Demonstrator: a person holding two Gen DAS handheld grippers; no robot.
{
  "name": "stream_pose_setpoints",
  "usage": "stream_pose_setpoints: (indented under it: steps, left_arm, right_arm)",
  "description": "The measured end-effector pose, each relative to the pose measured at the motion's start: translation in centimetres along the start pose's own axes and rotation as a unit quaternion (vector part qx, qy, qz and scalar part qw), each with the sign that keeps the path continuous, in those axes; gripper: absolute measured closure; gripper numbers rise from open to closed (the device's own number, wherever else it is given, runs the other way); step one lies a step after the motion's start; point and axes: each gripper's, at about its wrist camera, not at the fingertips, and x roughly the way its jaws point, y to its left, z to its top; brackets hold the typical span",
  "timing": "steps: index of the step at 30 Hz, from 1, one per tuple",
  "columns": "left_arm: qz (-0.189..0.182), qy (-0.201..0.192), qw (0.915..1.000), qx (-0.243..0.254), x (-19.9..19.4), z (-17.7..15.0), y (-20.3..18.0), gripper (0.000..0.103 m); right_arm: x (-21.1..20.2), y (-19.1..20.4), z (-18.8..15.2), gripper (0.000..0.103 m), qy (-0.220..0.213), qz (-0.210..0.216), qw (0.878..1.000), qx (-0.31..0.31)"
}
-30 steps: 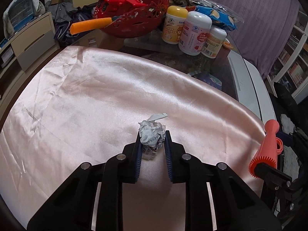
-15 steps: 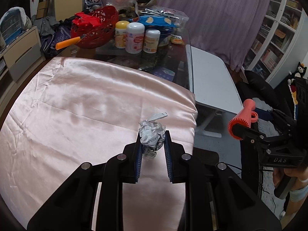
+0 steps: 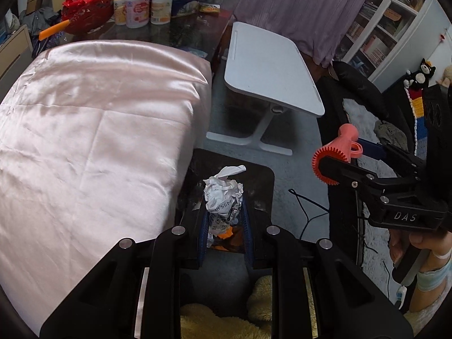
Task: Collect trash
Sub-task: 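Carry the funnel and foil over the bin and open both grippers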
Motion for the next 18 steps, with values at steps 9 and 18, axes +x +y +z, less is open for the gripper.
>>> stream_pose_setpoints:
  steps: [9,18]
  left_arm:
    - [0.006,0.068,0.9977,-0.001,6.2,-1.0,-0.8,0.081]
    - [0.007,0.093,0.9955,-0.013,8.7,-1.1,0.6,0.061]
  right_arm:
    - [3.4,-1.1,-1.6,0.012,0.033,0.015,0.999,0.029]
    - [7.7,-1.4,-1.5,0.012,0.076,0.035,0.996,0.043]
